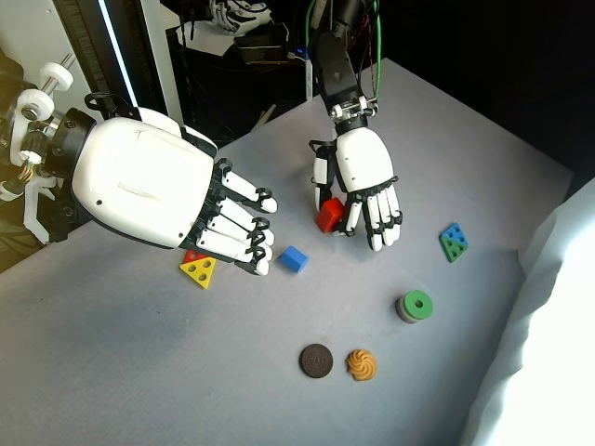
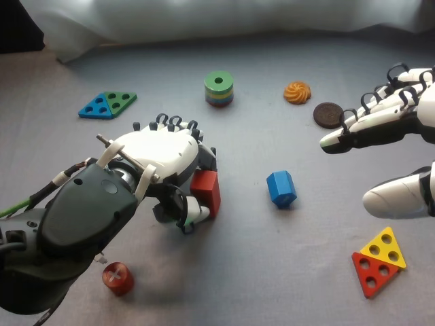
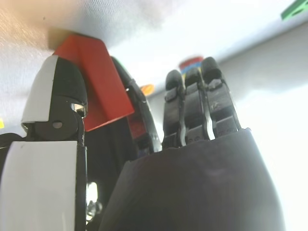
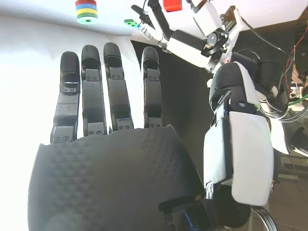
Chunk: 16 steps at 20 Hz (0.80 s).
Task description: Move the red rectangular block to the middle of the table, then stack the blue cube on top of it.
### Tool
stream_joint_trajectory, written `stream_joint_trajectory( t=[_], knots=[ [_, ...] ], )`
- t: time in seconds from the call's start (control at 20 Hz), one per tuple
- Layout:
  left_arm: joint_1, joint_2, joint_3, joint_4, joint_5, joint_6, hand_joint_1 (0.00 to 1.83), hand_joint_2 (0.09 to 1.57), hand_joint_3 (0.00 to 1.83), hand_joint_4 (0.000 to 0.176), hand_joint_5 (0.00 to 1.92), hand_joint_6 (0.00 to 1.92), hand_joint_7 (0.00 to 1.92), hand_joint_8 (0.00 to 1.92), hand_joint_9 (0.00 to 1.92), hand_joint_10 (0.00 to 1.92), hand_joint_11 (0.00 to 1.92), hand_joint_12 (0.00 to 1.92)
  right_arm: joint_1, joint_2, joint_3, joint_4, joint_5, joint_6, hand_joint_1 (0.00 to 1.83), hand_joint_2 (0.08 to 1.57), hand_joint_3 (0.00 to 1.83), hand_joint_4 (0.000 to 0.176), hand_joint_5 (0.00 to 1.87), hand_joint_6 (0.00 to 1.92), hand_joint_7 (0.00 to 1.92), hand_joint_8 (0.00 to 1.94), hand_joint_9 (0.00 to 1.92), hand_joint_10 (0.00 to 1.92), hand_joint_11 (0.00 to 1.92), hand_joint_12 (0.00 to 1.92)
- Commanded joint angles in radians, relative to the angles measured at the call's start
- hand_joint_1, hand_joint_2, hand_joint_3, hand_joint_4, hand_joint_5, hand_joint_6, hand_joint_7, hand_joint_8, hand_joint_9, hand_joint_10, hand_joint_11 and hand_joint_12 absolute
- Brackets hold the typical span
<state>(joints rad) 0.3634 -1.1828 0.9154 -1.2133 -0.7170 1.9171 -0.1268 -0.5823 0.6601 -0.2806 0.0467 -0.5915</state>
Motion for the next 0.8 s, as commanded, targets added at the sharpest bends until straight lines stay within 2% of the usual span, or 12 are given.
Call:
stream_joint_trajectory(
  t=[0.0, 0.15, 0.45, 0.5, 0.55, 0.6, 0.65, 0.7, 0.75],
  knots=[
    [-0.001, 0.004, 0.004, 0.051, -0.056, 0.002, 0.93, 1.20, 0.00, 0.176, 0.80, 1.26, 0.16, 0.00, 0.05, 0.00, 0.00, 0.25, 0.018, 0.009, -0.001, 0.010, 0.095, 0.008, 0.13, 1.13, 0.00, 0.000, 0.34, 0.00, 0.33, 0.00, 0.27, 0.00, 0.00, 0.58],
    [-0.001, 0.004, 0.004, 0.051, -0.056, 0.002, 0.89, 1.24, 0.00, 0.176, 0.73, 1.35, 0.10, 0.00, 0.01, 0.00, 0.00, 0.12, 0.018, 0.009, -0.001, 0.010, 0.095, 0.008, 0.14, 1.13, 0.00, 0.000, 0.34, 0.00, 0.33, 0.00, 0.27, 0.00, 0.00, 0.59],
    [-0.001, 0.005, 0.002, 0.050, -0.056, 0.000, 0.88, 1.25, 0.00, 0.176, 0.71, 1.38, 0.14, 0.01, 0.04, 0.00, 0.00, 0.19, 0.018, 0.009, -0.001, 0.010, 0.096, 0.008, 0.13, 1.14, 0.00, 0.000, 0.33, 0.00, 0.32, 0.00, 0.28, 0.00, 0.00, 0.61],
    [-0.001, 0.006, 0.002, 0.050, -0.056, 0.000, 0.78, 1.21, 0.00, 0.078, 0.69, 0.60, 0.16, 0.01, 0.05, 0.00, 0.00, 0.16, 0.018, 0.009, -0.001, 0.010, 0.096, 0.008, 0.13, 1.13, 0.00, 0.000, 0.33, 0.00, 0.32, 0.00, 0.28, 0.00, 0.00, 0.61],
    [-0.001, 0.006, 0.001, 0.049, -0.056, 0.000, 0.78, 1.19, 0.00, 0.048, 0.78, 0.23, 0.17, 0.00, 0.06, 0.00, 0.00, 0.17, 0.018, 0.009, -0.001, 0.010, 0.096, 0.008, 0.12, 1.13, 0.00, 0.000, 0.33, 0.00, 0.32, 0.00, 0.27, 0.00, 0.00, 0.60],
    [-0.002, 0.007, 0.001, 0.049, -0.056, 0.000, 0.74, 1.19, 0.00, 0.056, 0.81, 0.08, 0.17, 0.00, 0.05, 0.00, 0.00, 0.16, 0.017, 0.009, -0.001, 0.010, 0.096, 0.008, 0.12, 1.13, 0.00, 0.000, 0.32, 0.00, 0.31, 0.00, 0.27, 0.00, 0.00, 0.59],
    [-0.003, 0.008, 0.001, 0.049, -0.056, 0.000, 0.69, 1.20, 0.00, 0.052, 0.77, 0.02, 0.16, 0.00, 0.04, 0.00, 0.00, 0.10, 0.017, 0.009, -0.001, 0.010, 0.096, 0.008, 0.11, 1.13, 0.00, 0.000, 0.32, 0.00, 0.30, 0.00, 0.26, 0.00, 0.00, 0.59],
    [-0.004, 0.010, -0.001, 0.049, -0.056, 0.000, 0.68, 1.20, 0.00, 0.047, 0.75, 0.01, 0.17, 0.01, 0.04, 0.00, 0.00, 0.09, 0.017, 0.009, -0.001, 0.010, 0.096, 0.008, 0.11, 1.14, 0.00, 0.000, 0.32, 0.00, 0.31, 0.00, 0.27, 0.00, 0.00, 0.59],
    [-0.004, 0.011, -0.002, 0.049, -0.056, 0.000, 0.66, 1.20, 0.00, 0.033, 0.70, 0.00, 0.18, 0.01, 0.04, 0.00, 0.00, 0.08, 0.017, 0.009, -0.001, 0.010, 0.096, 0.008, 0.12, 1.14, 0.00, 0.000, 0.32, 0.00, 0.31, 0.00, 0.27, 0.00, 0.00, 0.58]
  ],
)
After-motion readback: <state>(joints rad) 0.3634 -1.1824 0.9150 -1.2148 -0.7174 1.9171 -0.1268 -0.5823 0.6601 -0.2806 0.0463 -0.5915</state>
